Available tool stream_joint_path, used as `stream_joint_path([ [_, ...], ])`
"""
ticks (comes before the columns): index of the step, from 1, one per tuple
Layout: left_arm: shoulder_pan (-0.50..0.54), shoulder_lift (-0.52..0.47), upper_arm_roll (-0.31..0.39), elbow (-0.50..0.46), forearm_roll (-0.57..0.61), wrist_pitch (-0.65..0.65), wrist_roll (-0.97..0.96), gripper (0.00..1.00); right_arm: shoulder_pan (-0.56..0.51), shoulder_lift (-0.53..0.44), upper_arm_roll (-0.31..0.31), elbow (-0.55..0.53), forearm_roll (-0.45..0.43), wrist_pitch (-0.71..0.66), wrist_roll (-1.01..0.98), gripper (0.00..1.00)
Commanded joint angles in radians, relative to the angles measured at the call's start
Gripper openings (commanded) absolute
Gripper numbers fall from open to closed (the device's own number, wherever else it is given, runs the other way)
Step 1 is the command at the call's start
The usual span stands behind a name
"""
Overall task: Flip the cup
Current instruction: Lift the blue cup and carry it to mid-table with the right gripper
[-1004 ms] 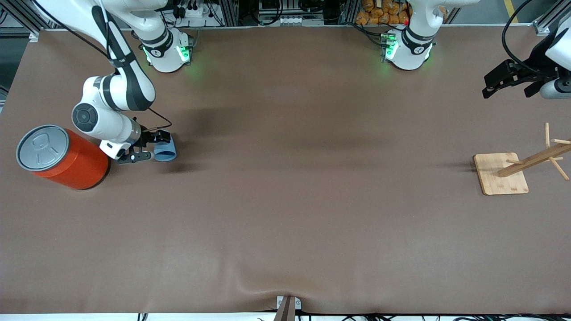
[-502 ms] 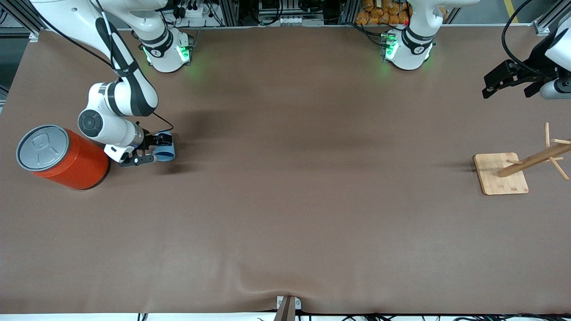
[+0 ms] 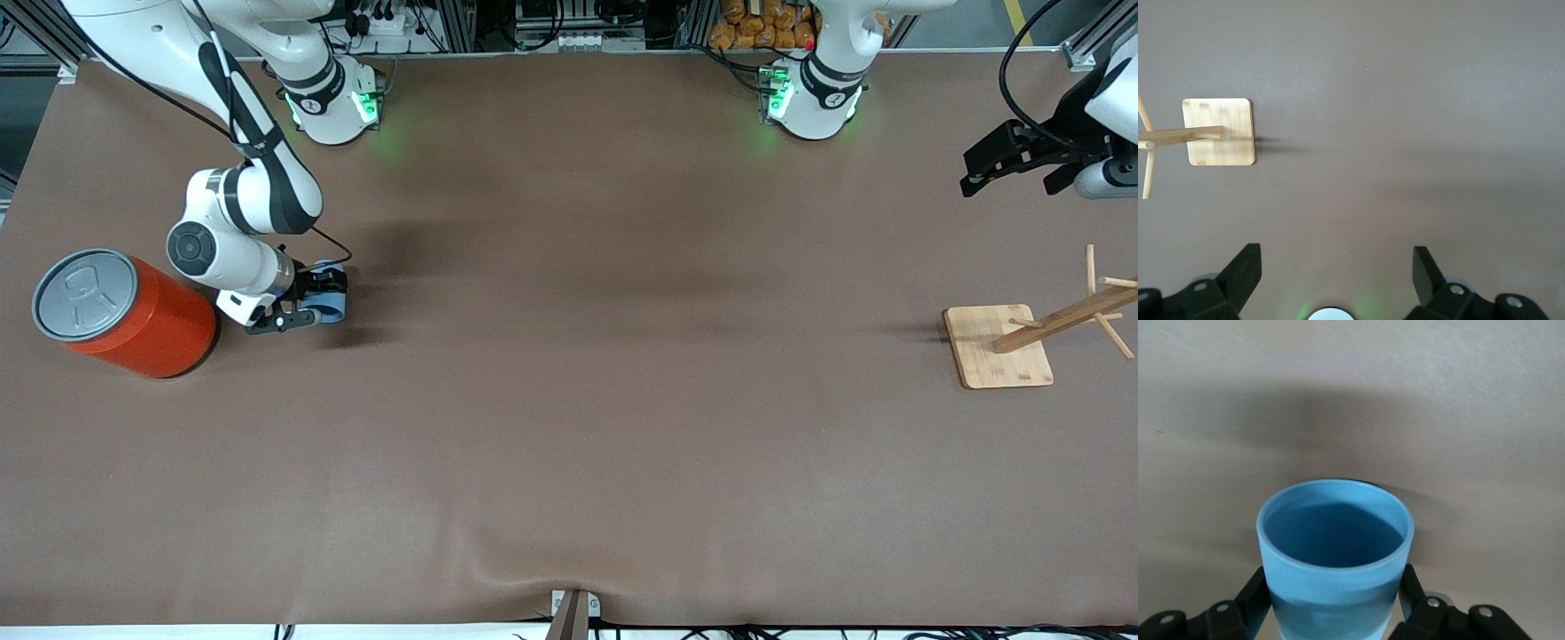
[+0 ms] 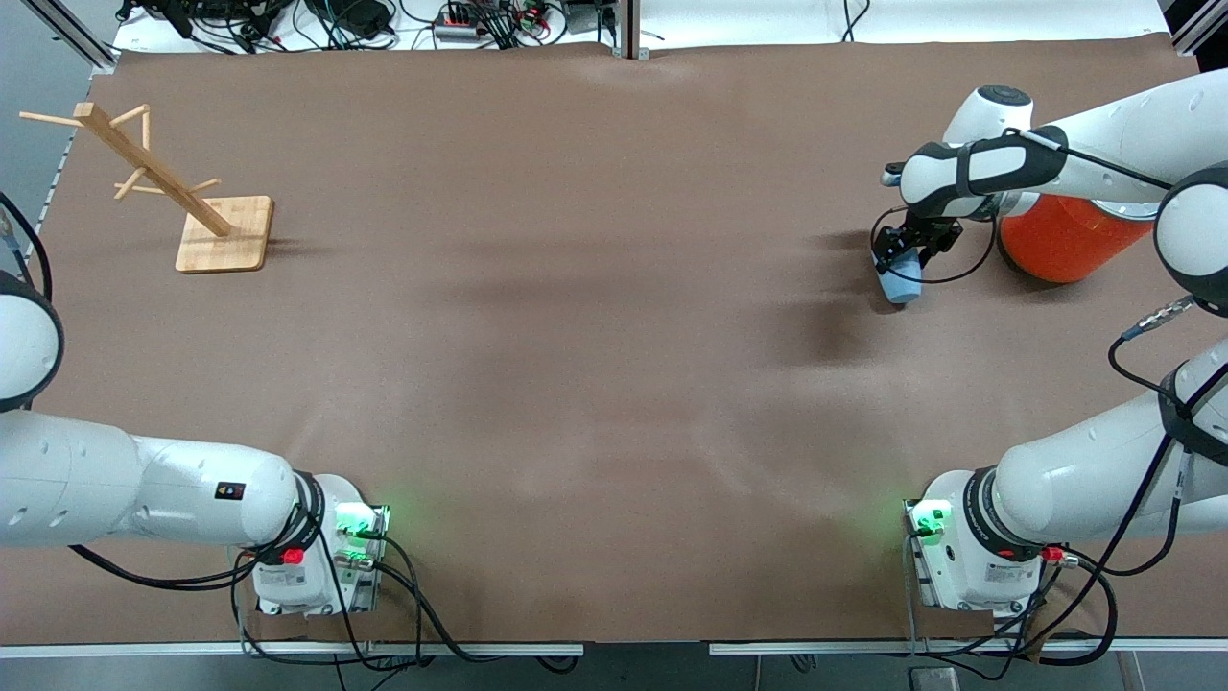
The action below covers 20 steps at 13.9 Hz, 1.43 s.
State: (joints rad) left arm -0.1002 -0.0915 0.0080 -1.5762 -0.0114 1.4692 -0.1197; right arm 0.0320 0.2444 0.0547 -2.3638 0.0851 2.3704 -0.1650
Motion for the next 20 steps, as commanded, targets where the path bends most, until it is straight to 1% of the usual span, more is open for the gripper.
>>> stream_joint_path([
  [1, 0.011, -0.002, -0.003, -0.001, -0.018, 0.003, 0.017, 1.00, 0.025, 0.025, 0.029, 0.192, 0.015, -0.202, -0.018, 0.00],
  [3, 0.013, -0.002, -0.003, -0.001, -0.018, 0.003, 0.017, 1.00, 0.034, 0.082, 0.080, 0.361, 0.015, -0.330, -0.019, 0.00],
  [4, 0.014, -0.002, -0.003, -0.001, -0.018, 0.003, 0.017, 1.00, 0.034, 0.111, 0.118, 0.436, 0.015, -0.373, -0.019, 0.00],
  [7, 0.014, 0.006, -0.003, -0.001, -0.018, 0.011, 0.017, 1.00, 0.040, 0.171, 0.256, 0.558, 0.016, -0.384, -0.007, 0.00],
  [8, 0.014, 0.010, -0.002, -0.001, -0.018, 0.014, 0.017, 1.00, 0.054, 0.193, 0.284, 0.590, 0.016, -0.376, -0.008, 0.00],
  [9, 0.014, 0.013, -0.003, -0.001, -0.018, 0.016, 0.017, 1.00, 0.086, 0.217, 0.298, 0.633, 0.013, -0.375, -0.011, 0.00],
  [11, 0.014, 0.025, -0.003, -0.002, -0.028, 0.022, 0.017, 1.00, 0.239, 0.289, 0.298, 0.783, -0.008, -0.382, -0.011, 0.00],
  [13, 0.016, 0.044, -0.002, -0.007, -0.045, 0.031, 0.015, 1.00, 0.368, 0.398, 0.295, 0.915, -0.060, -0.381, -0.008, 0.00],
  [14, 0.017, 0.050, -0.002, -0.014, -0.047, 0.043, 0.015, 1.00, 0.418, 0.430, 0.286, 0.964, -0.099, -0.378, -0.022, 0.00],
  [16, 0.017, 0.065, -0.002, -0.047, -0.067, 0.088, 0.015, 1.00, 0.480, 0.478, 0.286, 1.040, -0.252, -0.381, -0.110, 0.00],
  [18, 0.017, 0.088, -0.003, -0.086, -0.105, 0.158, 0.014, 1.00, 0.558, 0.515, 0.281, 1.058, -0.329, -0.370, -0.226, 0.00],
  [20, 0.017, 0.136, -0.003, -0.087, -0.123, 0.194, 0.014, 1.00, 0.641, 0.594, 0.277, 1.132, -0.422, -0.350, -0.234, 0.00],
])
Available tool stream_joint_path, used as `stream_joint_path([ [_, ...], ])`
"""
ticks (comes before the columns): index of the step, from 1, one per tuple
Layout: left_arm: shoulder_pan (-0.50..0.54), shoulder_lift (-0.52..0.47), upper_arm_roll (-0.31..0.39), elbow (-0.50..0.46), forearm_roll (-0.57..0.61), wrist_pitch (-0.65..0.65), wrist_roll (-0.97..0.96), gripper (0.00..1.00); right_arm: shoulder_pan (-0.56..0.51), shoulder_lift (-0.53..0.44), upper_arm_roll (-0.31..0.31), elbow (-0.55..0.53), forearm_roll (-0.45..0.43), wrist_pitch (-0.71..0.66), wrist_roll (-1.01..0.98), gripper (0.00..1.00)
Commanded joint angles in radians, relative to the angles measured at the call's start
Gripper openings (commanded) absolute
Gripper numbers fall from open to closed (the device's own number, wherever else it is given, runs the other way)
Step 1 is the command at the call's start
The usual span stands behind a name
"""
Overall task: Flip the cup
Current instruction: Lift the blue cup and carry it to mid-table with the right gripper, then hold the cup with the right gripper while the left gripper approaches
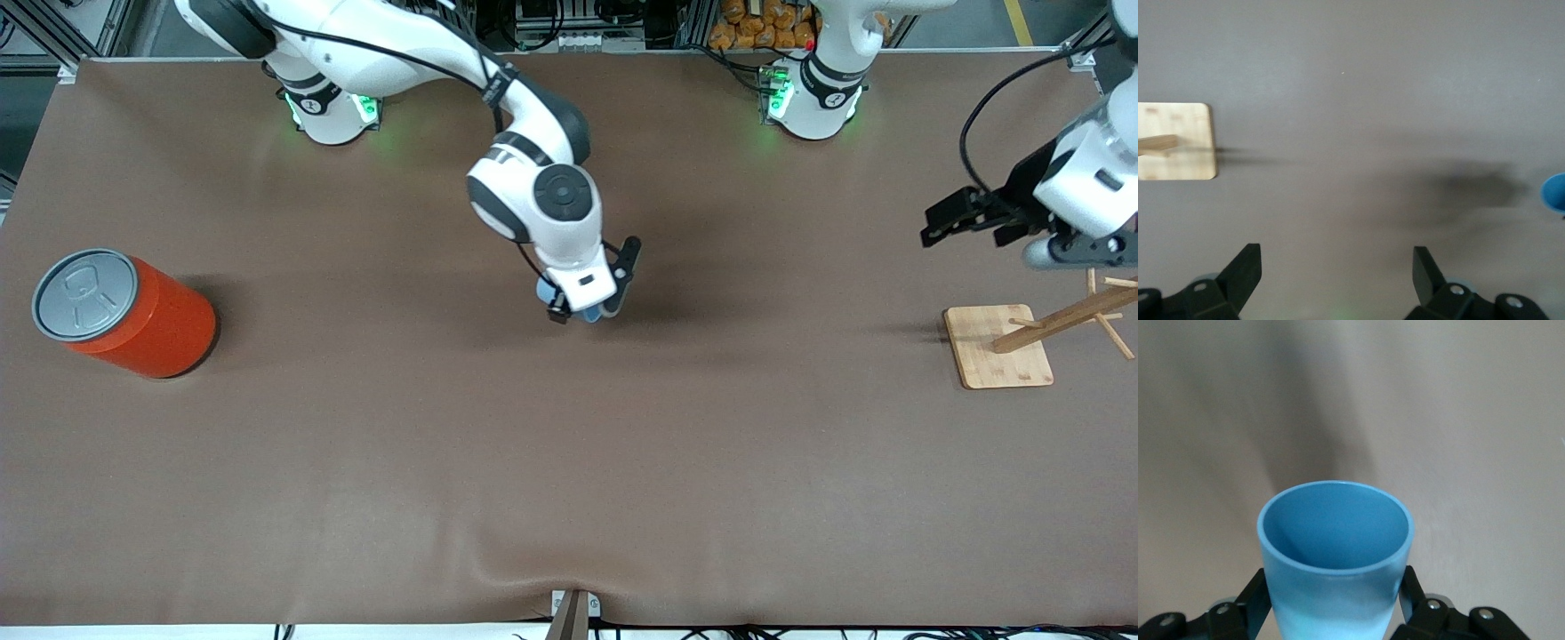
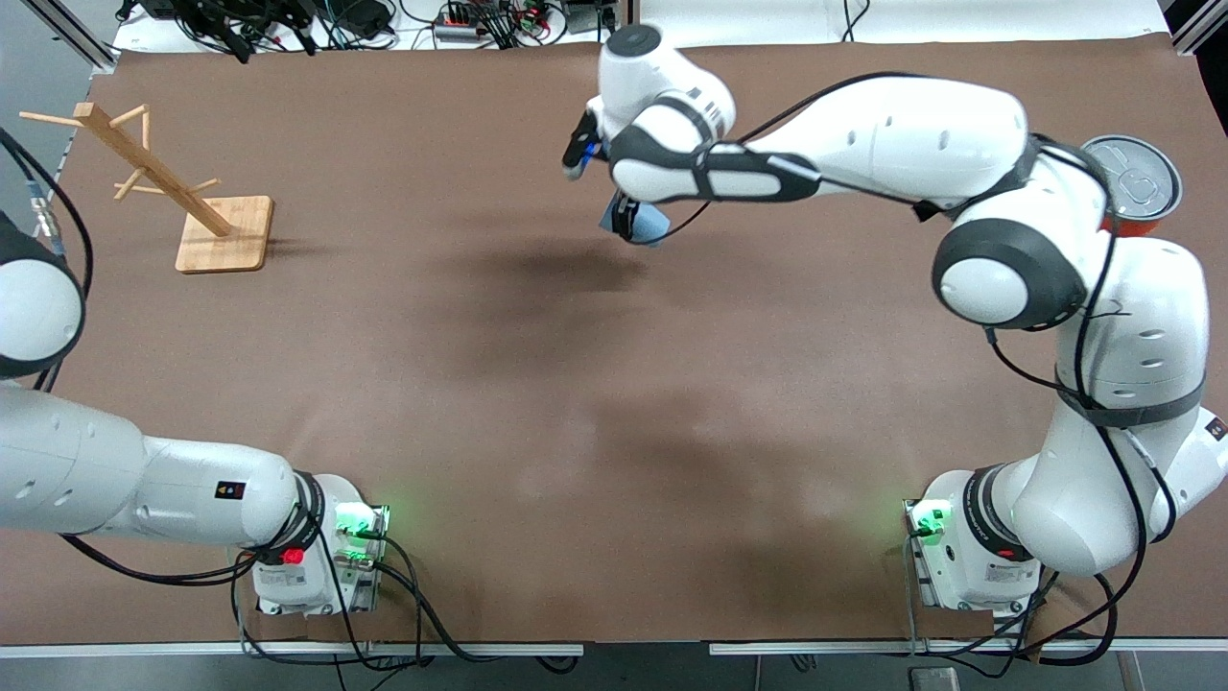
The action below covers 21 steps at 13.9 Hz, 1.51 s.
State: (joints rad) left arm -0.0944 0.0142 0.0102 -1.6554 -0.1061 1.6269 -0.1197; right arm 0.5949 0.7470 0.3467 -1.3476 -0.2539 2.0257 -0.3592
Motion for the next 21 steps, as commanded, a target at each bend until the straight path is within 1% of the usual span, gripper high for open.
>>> stream_joint_path([
  [1, 0.012, 0.052, -0.006, -0.009, -0.044, 0.059, 0.014, 1.00, 0.121, 0.135, -0.031, 0.167, -0.137, -0.012, -0.046, 0.00],
  [2, 0.012, 0.075, -0.006, -0.009, -0.055, 0.073, 0.014, 1.00, 0.161, 0.155, -0.040, 0.188, -0.190, -0.013, -0.050, 0.00],
  [3, 0.010, 0.096, -0.006, -0.007, -0.059, 0.088, 0.014, 1.00, 0.175, 0.164, -0.041, 0.189, -0.206, -0.009, -0.056, 0.00],
  [4, 0.010, 0.114, -0.006, -0.009, -0.078, 0.099, 0.012, 1.00, 0.192, 0.167, -0.044, 0.188, -0.211, -0.010, -0.055, 0.00],
  [7, 0.025, 0.173, -0.006, -0.015, -0.216, 0.108, 0.009, 1.00, 0.230, 0.202, -0.078, 0.188, -0.215, -0.002, -0.046, 0.00],
  [9, 0.025, 0.196, -0.006, -0.024, -0.253, 0.132, 0.009, 1.00, 0.253, 0.216, -0.106, 0.188, -0.215, 0.016, -0.040, 0.00],
  [11, 0.022, 0.230, -0.009, -0.024, -0.277, 0.149, 0.011, 1.00, 0.253, 0.224, -0.107, 0.188, -0.214, 0.018, -0.026, 0.00],
  [12, 0.024, 0.249, -0.010, -0.024, -0.306, 0.151, 0.014, 1.00, 0.253, 0.224, -0.107, 0.188, -0.214, 0.018, 0.001, 0.03],
  [13, 0.025, 0.268, -0.010, -0.024, -0.337, 0.157, 0.017, 1.00, 0.253, 0.222, -0.107, 0.188, -0.214, 0.016, 0.011, 0.46],
  [14, 0.025, 0.282, -0.009, -0.024, -0.351, 0.160, 0.017, 1.00, 0.253, 0.222, -0.106, 0.188, -0.212, 0.016, 0.020, 0.99],
  [19, 0.018, 0.316, -0.013, -0.041, -0.357, 0.194, 0.017, 1.00, 0.255, 0.209, -0.106, 0.177, -0.211, 0.004, 0.039, 1.00],
  [20, 0.016, 0.319, -0.015, -0.058, -0.380, 0.205, 0.020, 1.00, 0.253, 0.192, -0.106, 0.176, -0.205, -0.001, 0.037, 1.00],
  [21, 0.016, 0.319, -0.015, -0.093, -0.441, 0.232, 0.028, 1.00, 0.252, 0.174, -0.103, 0.168, -0.200, -0.030, 0.036, 1.00],
])
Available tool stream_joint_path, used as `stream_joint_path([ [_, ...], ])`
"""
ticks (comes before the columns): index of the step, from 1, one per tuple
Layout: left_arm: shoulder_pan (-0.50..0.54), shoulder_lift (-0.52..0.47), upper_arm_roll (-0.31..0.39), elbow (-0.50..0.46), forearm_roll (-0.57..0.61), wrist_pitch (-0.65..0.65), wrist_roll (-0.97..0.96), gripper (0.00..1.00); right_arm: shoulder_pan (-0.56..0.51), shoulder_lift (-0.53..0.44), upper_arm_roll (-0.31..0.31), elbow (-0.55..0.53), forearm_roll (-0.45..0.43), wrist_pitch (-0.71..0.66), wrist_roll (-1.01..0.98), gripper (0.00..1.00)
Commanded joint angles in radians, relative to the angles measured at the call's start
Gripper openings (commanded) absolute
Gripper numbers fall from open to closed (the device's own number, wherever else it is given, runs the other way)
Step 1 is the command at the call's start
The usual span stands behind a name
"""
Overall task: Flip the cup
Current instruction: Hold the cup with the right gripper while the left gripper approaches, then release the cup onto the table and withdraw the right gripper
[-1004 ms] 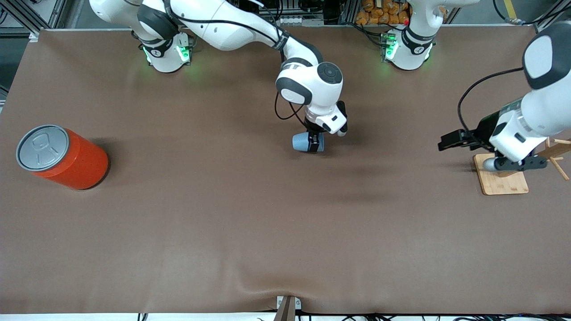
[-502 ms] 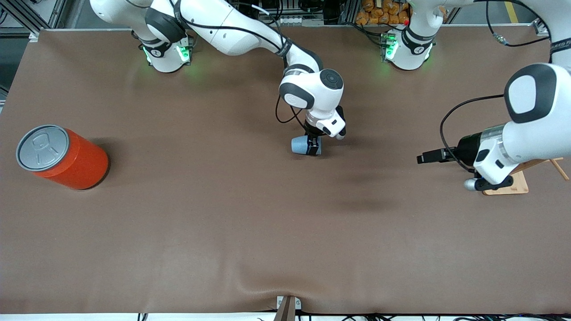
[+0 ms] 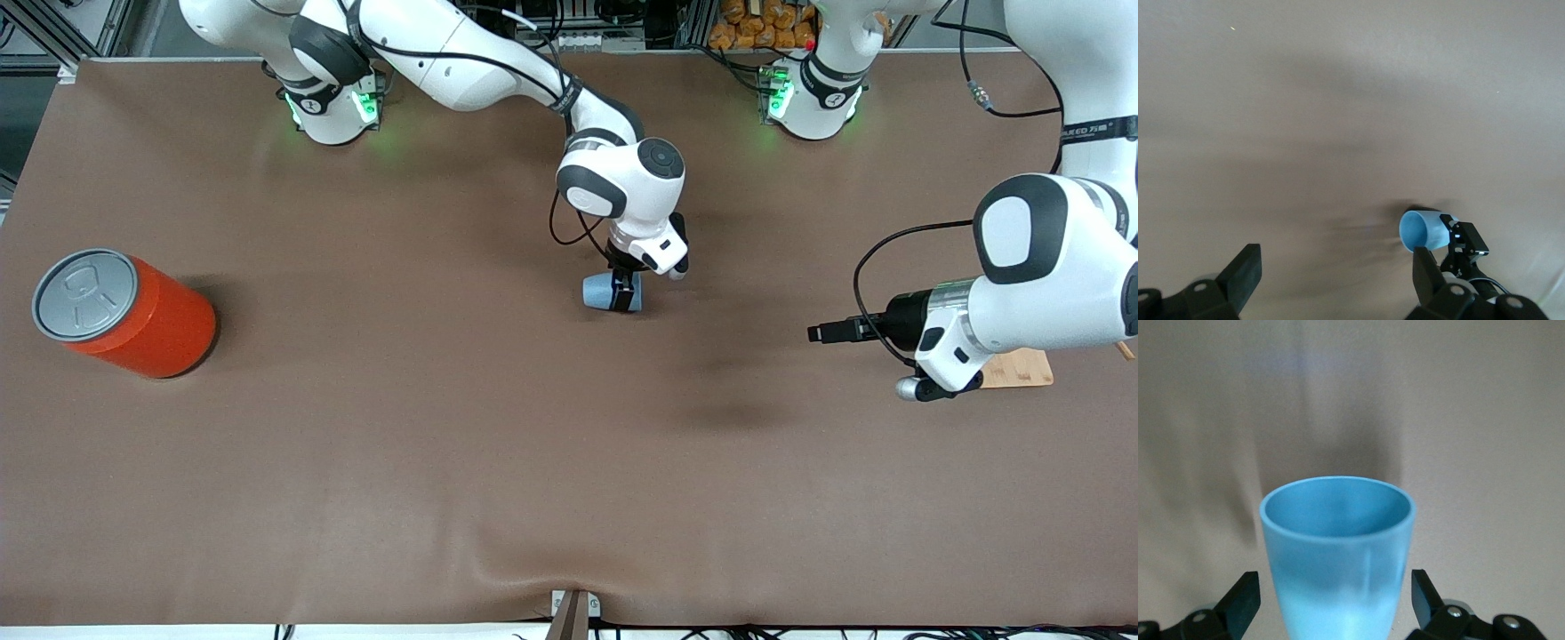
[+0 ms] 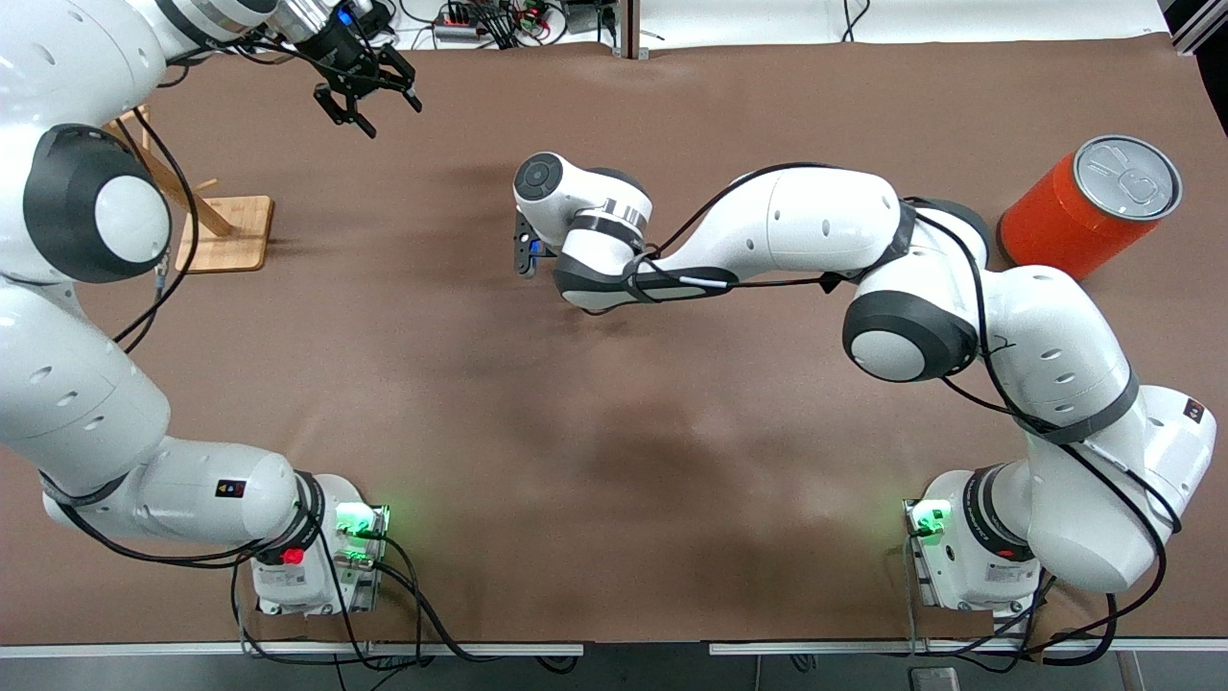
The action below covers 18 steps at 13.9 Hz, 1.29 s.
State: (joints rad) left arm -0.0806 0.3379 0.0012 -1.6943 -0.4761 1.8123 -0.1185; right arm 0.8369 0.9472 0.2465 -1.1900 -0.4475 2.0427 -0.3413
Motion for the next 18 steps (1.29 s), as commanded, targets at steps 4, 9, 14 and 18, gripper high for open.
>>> stream_joint_path([
  [4, 0.010, -0.002, -0.006, -0.198, -0.316, 0.137, 0.242, 1.00, -0.004, -0.094, 0.034, 0.012, 0.000, -0.198, 0.012, 1.00],
  [9, -0.013, -0.002, -0.016, -0.283, -0.452, 0.182, 0.322, 1.00, -0.128, -0.201, 0.109, 0.018, 0.099, -0.318, 0.021, 1.00],
  [14, -0.014, 0.000, -0.038, -0.378, -0.616, 0.228, 0.496, 1.00, -0.315, -0.350, 0.102, 0.013, 0.181, -0.441, 0.025, 1.00],
  [18, -0.018, 0.000, -0.069, -0.470, -0.818, 0.239, 0.647, 1.00, -0.589, -0.358, 0.192, 0.020, 0.178, -0.521, 0.025, 1.00],
])
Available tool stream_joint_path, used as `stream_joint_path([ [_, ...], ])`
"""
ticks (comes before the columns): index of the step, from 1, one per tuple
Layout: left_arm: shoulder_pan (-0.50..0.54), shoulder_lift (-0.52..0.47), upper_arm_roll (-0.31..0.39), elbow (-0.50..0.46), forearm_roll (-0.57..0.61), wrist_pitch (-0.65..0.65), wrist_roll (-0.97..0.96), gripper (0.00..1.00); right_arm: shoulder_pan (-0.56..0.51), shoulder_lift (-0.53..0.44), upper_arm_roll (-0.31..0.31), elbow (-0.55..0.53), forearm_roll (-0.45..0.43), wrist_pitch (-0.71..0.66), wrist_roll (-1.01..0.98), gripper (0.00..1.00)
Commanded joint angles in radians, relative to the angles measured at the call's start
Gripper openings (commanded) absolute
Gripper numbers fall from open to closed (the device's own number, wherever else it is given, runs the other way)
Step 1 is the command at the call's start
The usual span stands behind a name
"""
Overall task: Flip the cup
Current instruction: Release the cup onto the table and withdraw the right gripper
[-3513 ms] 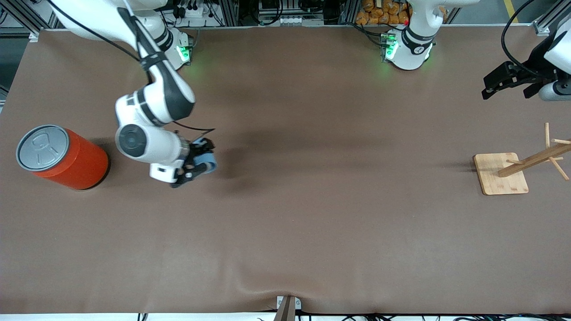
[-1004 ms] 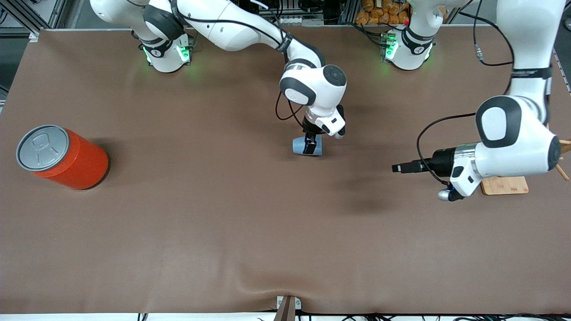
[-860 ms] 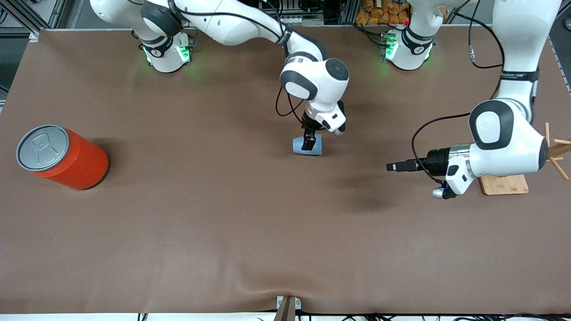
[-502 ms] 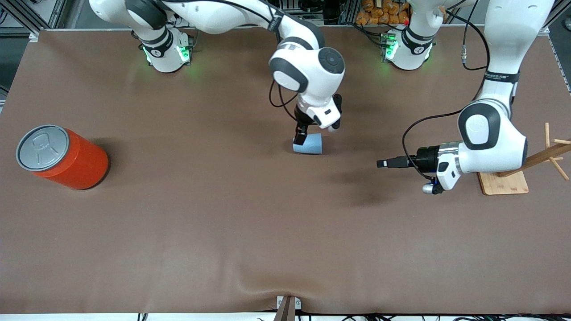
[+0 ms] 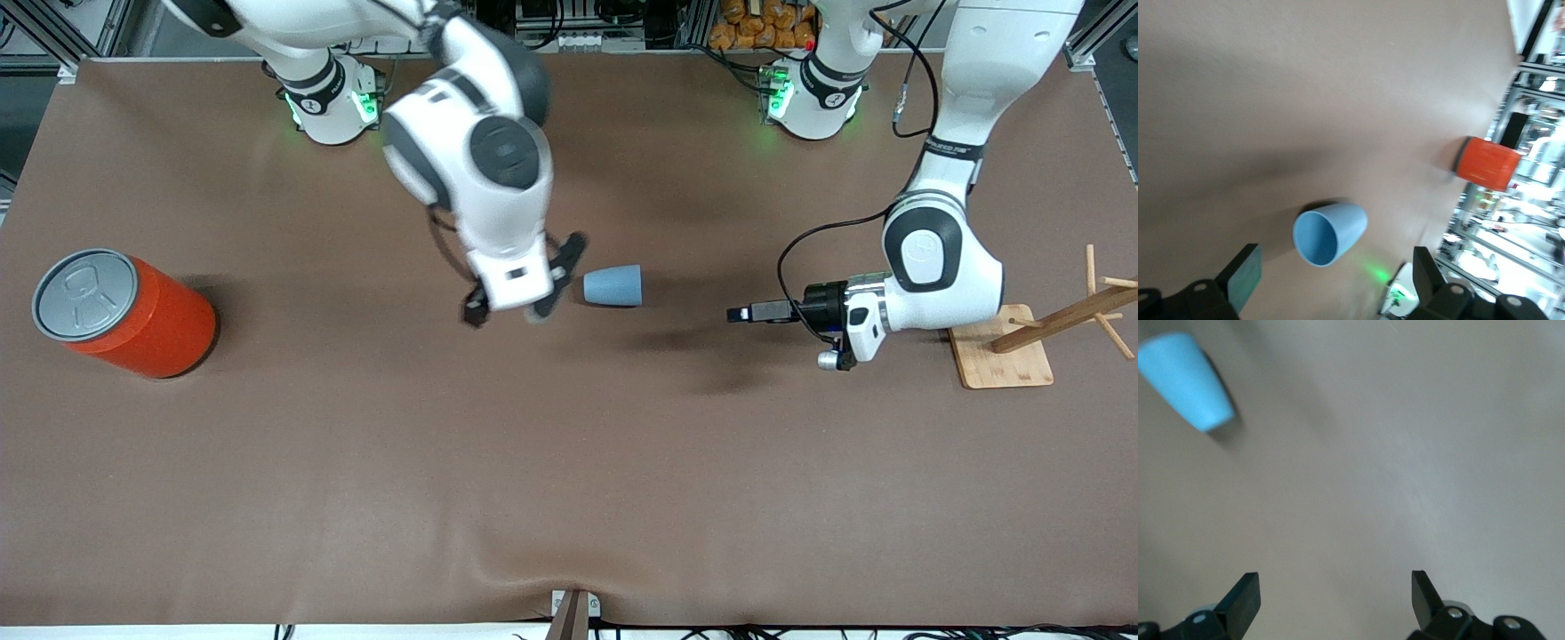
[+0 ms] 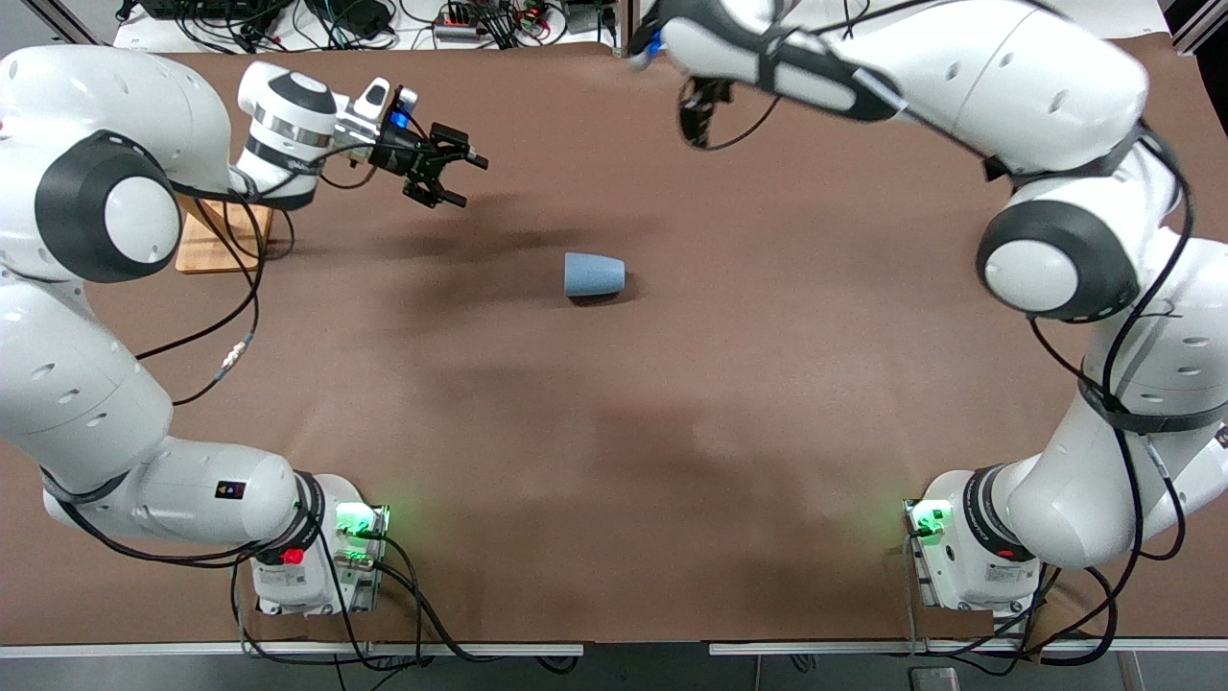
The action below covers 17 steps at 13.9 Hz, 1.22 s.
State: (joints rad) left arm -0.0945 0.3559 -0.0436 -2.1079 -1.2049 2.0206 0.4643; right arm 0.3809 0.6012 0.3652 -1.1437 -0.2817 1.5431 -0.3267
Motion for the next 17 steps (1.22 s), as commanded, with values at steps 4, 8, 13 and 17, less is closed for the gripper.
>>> stream_joint_path([
  [4, -0.005, -0.005, -0.094, -0.116, -0.252, 0.121, 0.184, 1.00, -0.290, -0.044, 0.081, -0.025, 0.019, -0.028, 0.011, 1.00],
  [8, -0.005, 0.027, -0.145, -0.138, -0.378, 0.150, 0.289, 0.97, -0.365, -0.087, 0.083, -0.027, 0.022, -0.072, 0.211, 1.00],
  [13, -0.051, 0.049, -0.170, -0.147, -0.438, 0.197, 0.306, 0.77, -0.467, -0.158, 0.138, -0.034, 0.070, -0.094, 0.484, 1.00],
  [17, -0.096, 0.080, -0.170, -0.146, -0.443, 0.217, 0.309, 0.67, -0.458, -0.343, -0.102, -0.115, 0.272, -0.113, 0.583, 1.00],
])
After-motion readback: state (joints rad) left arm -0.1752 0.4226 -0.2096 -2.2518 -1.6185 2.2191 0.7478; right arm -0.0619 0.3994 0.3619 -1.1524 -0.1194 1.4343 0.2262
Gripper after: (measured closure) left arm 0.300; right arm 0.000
